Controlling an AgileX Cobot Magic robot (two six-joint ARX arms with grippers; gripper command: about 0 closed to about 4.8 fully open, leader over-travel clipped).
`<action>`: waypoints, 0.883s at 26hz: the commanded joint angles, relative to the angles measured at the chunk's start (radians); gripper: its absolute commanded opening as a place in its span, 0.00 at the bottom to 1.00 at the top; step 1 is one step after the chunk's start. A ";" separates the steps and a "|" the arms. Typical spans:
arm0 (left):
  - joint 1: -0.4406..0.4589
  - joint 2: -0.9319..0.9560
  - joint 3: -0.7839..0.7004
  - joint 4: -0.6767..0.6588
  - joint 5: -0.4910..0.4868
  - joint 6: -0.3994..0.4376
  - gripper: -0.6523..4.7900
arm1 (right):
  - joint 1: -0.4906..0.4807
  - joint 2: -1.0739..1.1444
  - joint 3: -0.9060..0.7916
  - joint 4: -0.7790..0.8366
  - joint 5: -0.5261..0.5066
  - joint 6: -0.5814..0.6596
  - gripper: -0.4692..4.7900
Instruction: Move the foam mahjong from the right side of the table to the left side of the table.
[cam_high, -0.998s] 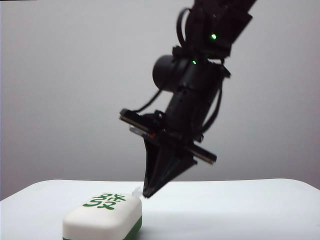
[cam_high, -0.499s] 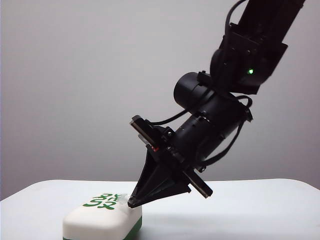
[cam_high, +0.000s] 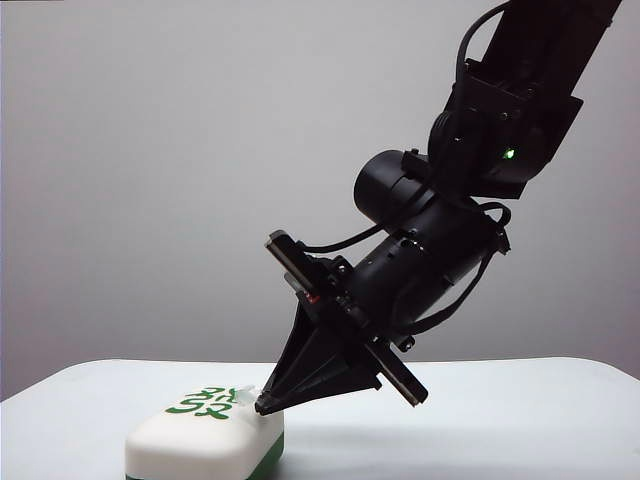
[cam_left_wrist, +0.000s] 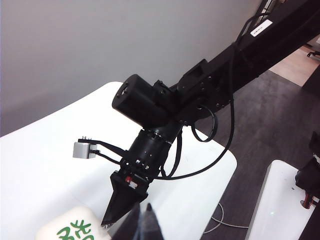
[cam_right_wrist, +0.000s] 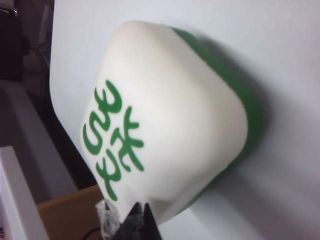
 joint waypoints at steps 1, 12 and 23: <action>0.000 -0.003 0.006 -0.010 0.009 0.010 0.11 | -0.026 -0.011 0.003 -0.029 -0.023 0.016 0.08; 0.000 -0.013 0.006 -0.016 0.005 0.019 0.11 | -0.048 0.008 0.003 -0.094 -0.060 -0.012 0.08; 0.000 -0.013 0.006 -0.016 0.005 0.020 0.11 | -0.041 0.024 0.003 0.021 -0.090 0.117 0.08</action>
